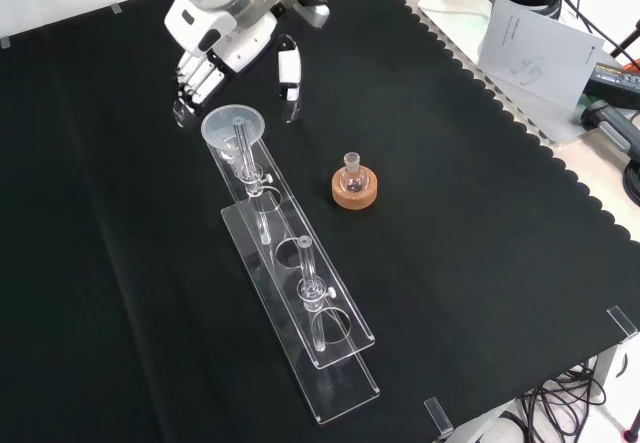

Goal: Pick up the funnel from the transparent funnel stand.

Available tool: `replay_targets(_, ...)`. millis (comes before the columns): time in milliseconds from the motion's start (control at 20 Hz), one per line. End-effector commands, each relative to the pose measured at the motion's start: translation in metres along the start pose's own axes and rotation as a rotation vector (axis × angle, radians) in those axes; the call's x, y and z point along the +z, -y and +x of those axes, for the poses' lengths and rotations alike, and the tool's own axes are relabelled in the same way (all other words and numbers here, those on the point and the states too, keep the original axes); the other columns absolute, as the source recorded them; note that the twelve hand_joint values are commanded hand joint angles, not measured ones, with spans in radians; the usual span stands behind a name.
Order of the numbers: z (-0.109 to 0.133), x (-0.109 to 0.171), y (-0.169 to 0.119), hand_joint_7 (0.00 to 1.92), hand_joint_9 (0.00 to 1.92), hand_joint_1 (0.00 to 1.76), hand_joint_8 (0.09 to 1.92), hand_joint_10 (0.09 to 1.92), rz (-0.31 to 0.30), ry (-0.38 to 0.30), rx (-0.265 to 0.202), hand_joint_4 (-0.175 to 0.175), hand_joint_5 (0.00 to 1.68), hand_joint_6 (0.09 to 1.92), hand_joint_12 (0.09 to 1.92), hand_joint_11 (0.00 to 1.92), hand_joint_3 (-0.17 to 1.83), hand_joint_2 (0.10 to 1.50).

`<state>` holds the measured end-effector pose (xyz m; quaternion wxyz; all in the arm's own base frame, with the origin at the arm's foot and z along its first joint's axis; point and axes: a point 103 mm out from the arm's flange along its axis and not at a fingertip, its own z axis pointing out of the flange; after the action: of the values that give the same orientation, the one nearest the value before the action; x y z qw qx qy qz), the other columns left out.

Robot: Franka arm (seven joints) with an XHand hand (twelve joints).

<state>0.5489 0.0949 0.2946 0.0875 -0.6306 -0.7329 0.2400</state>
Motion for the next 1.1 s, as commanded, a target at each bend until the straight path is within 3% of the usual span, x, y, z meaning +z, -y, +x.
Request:
replay_targets(50, 0.000, 0.004, -0.009, 0.00, 0.07, 0.60, 0.36, 0.90, -0.003, 0.009, 0.000, -0.012, 0.08, 0.09, 1.49, 0.29, 0.14, 0.74)
replay_targets(700, 0.000, 0.017, -0.022, 0.00, 0.09, 0.62, 0.40, 0.90, 0.009, 0.004, -0.009, -0.012, 0.10, 0.09, 1.49, 0.29, 0.15, 0.74)
replay_targets(1100, 0.001, 0.023, -0.028, 0.00, 0.22, 0.62, 0.64, 0.83, 0.023, 0.041, -0.012, -0.016, 0.14, 0.09, 1.47, 0.31, 0.16, 0.74)
